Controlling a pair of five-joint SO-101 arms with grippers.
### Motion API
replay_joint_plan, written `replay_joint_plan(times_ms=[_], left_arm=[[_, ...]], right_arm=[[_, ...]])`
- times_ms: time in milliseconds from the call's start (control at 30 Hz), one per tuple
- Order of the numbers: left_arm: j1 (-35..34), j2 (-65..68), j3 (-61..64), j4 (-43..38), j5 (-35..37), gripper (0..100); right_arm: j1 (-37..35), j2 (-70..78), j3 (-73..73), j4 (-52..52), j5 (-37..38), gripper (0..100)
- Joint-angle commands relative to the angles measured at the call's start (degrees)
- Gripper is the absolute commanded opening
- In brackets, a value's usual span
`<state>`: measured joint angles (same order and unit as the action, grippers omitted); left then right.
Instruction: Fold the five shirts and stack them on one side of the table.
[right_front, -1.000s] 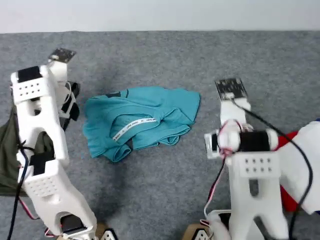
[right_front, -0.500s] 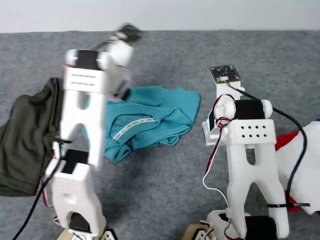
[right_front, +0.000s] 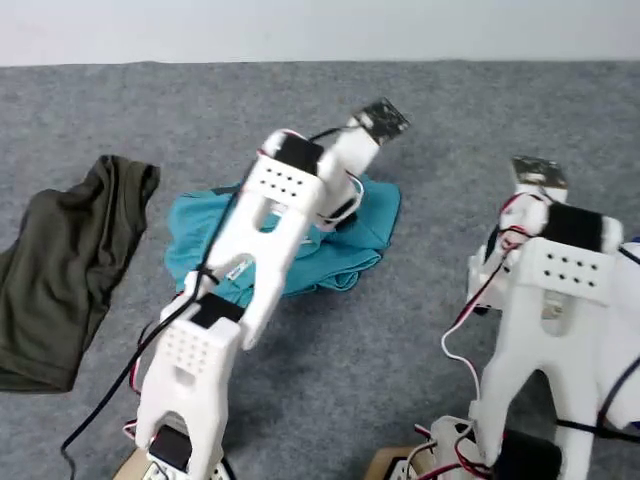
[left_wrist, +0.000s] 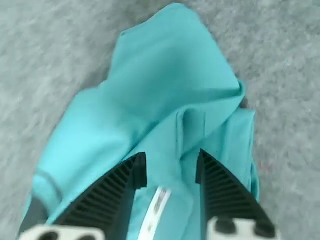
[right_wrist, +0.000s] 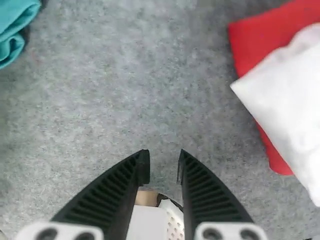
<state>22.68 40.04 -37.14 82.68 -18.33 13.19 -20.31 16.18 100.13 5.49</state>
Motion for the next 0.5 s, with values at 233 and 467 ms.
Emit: replay_joint_plan(times_ms=[233, 467], left_arm=[[1.76, 7.03, -0.66, -9.93, 0.44, 17], [1.85, 11.34, -7.16, -4.84, 0.26, 9]], right_arm=[[1.63, -6.73, -2.9, 1.71, 7.56, 11.2], [1.54, -7.52, -2.9, 1.71, 7.47, 11.2]])
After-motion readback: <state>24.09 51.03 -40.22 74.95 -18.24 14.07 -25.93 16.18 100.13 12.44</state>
